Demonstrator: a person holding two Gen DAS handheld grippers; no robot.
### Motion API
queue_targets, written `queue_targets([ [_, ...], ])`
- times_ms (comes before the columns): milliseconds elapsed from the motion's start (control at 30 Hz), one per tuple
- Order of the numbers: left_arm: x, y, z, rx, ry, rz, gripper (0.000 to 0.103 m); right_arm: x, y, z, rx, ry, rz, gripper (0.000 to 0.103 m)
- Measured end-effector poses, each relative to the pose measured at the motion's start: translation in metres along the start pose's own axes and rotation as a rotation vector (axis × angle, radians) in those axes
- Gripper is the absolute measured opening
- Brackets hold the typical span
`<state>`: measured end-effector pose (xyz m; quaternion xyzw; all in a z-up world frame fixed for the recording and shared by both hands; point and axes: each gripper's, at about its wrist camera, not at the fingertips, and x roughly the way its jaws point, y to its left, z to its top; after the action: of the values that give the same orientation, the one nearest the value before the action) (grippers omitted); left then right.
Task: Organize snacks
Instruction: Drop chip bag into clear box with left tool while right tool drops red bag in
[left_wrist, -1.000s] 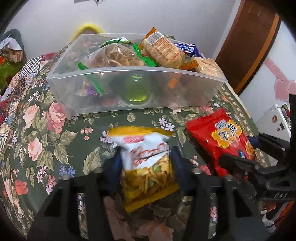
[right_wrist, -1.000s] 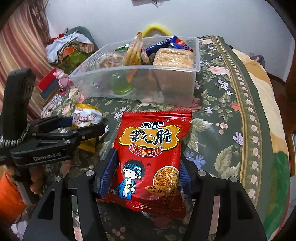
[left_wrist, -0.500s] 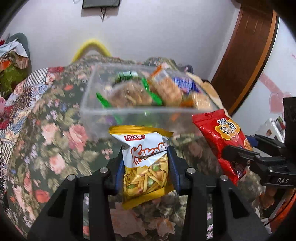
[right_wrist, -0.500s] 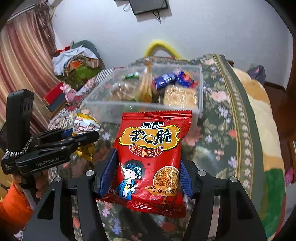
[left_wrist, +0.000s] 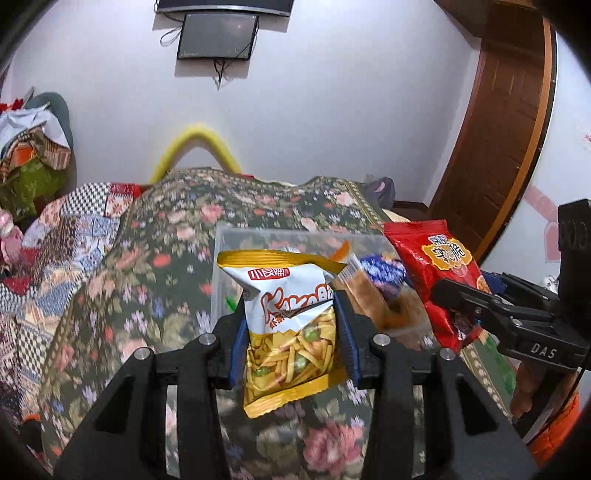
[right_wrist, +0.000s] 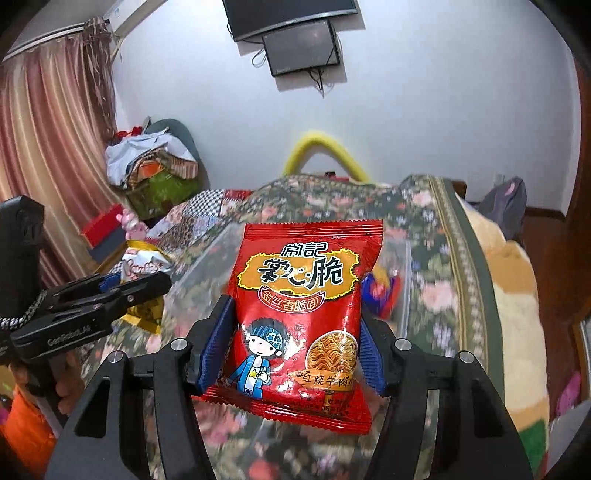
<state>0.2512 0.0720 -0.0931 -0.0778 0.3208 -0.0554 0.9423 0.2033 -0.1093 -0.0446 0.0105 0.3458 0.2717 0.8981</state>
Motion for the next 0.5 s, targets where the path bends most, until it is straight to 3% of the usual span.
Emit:
queue_targets([
  [500,0.081,0.007,0.033,-0.004,0.065,0.047,0.042,0.055,-0.023,0.021,0.015,0.051,-0.06,0.058],
])
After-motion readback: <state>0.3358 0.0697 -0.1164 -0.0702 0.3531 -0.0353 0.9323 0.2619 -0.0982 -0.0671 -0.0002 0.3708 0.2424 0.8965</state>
